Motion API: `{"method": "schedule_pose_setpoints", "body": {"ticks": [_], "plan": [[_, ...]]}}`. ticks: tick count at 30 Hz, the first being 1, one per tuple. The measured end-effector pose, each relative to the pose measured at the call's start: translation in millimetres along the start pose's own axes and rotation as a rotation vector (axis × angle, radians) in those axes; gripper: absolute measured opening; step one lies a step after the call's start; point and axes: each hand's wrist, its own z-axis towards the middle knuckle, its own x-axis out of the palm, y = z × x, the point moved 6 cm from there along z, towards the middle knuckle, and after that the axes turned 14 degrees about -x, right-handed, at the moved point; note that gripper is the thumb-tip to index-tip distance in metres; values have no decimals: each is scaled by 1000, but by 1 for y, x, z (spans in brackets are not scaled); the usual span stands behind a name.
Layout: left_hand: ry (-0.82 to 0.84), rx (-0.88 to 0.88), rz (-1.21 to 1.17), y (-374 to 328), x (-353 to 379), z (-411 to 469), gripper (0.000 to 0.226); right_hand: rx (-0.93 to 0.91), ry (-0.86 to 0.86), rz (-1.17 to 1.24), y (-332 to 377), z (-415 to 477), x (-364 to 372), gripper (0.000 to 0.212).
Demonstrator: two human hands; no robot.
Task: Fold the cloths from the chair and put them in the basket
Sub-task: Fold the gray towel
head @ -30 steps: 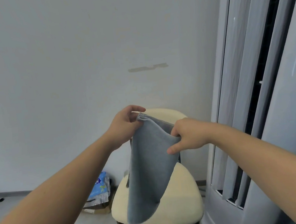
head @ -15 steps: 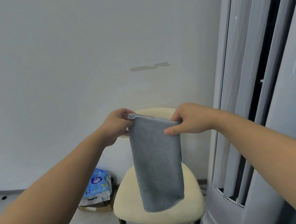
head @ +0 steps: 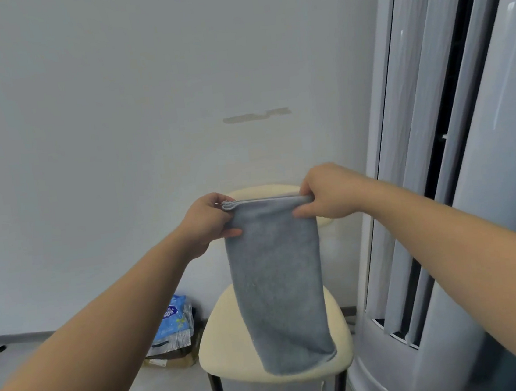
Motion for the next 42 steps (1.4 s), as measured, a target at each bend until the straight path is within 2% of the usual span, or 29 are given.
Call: {"method": "schedule_pose_setpoints", "body": {"ticks": [2, 4, 6, 9, 12, 14, 16, 20, 23, 25, 28, 30, 31, 34, 36, 39, 42], "plan": [[13, -5, 4, 1, 1, -3, 26, 6, 40, 82, 5, -1, 6, 34], [-2, -1, 12, 2, -2, -4, 26, 5, -22, -19, 11, -1, 0, 34], [-32, -8, -4, 3, -6, -7, 26, 25, -23, 60, 13, -3, 0, 32], [-24, -7, 22, 0, -5, -17, 26, 25, -161, 17, 14, -4, -3, 31], [78, 64, 187, -8, 7, -34, 50, -28, -261, 151, 20, -4, -1, 12], [158, 96, 359, -11, 20, -43, 61, -51, -303, 154, 22, -1, 4, 11], [206, 127, 476, -13, 32, -50, 56, -42, -382, 246, 18, 1, 8, 14], [181, 220, 544, -23, 45, -54, 23, -10, -569, 628, 3, 0, 23, 25], [167, 230, 491, -27, 51, -55, 27, 37, -680, 971, -6, -5, 41, 35], [157, 224, 475, -27, 57, -52, 29, 53, -726, 1200, -12, -6, 60, 35], [51, 229, 482, -28, 64, -44, 15, 129, -810, 1511, -20, -12, 91, 34], [-34, 230, 442, -28, 65, -39, 9, 252, -792, 1574, -25, -19, 123, 39], [-64, 227, 406, -28, 65, -36, 9, 316, -732, 1545, -26, -22, 143, 39], [-132, 244, 329, -32, 65, -32, 12, 474, -433, 1352, -25, -30, 210, 31], [-162, 258, 299, -36, 64, -31, 11, 543, -311, 1295, -20, -37, 240, 29], [-166, 273, 248, -42, 63, -31, 12, 644, -321, 1294, -23, -44, 264, 23], [-146, 277, 219, -46, 63, -31, 13, 735, -386, 1406, -33, -44, 279, 17]]}}
